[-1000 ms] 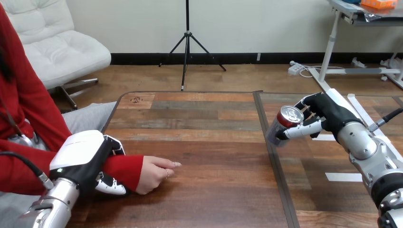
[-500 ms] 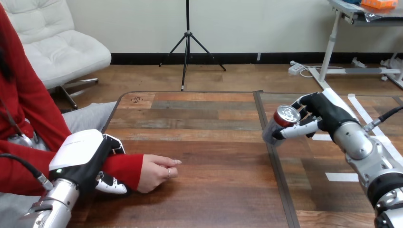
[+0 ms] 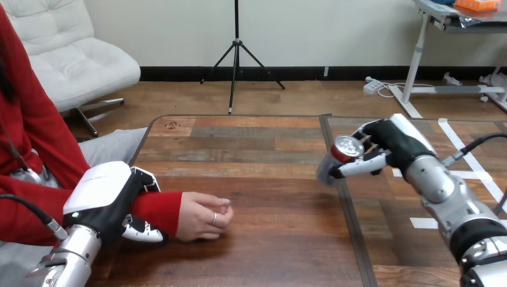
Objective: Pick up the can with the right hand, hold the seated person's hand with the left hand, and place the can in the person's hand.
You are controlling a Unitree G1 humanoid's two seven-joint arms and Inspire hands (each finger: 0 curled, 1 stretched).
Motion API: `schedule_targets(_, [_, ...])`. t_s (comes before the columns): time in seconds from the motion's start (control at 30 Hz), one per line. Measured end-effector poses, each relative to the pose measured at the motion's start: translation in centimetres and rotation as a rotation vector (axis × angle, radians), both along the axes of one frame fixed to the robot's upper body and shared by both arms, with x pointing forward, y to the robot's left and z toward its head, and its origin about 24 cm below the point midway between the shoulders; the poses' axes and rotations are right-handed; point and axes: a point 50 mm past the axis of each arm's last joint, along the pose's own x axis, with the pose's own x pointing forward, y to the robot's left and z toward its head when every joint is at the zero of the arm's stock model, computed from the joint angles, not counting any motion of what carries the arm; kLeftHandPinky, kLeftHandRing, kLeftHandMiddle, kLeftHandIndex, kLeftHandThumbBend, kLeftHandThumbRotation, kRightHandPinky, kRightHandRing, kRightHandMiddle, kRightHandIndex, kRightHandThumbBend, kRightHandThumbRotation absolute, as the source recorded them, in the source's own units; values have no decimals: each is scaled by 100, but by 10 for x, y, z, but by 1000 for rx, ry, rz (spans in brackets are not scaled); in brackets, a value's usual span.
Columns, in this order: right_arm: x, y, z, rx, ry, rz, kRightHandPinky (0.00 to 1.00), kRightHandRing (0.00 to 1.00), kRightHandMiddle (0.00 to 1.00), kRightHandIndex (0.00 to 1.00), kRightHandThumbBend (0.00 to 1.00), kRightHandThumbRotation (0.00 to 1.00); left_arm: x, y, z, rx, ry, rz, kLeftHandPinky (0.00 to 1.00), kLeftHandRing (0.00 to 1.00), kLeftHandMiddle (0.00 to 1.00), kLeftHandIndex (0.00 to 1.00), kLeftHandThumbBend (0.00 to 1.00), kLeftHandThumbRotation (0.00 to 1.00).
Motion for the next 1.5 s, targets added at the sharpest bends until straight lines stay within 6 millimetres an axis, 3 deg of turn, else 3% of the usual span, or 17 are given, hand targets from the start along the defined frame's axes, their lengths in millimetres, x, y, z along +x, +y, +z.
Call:
schedule_targets(0.7, [1,33,-7,32,10,74,29,34,40,45,74,0,2,-9,6,-37,-37,-14,26,31,36,37,76,0])
schedule_targets(1.5, [6,64,6,65,-62,191,28,33,40,45,74,0,6,-16,10,-80,-68,-6,27,32,36,37,77,0])
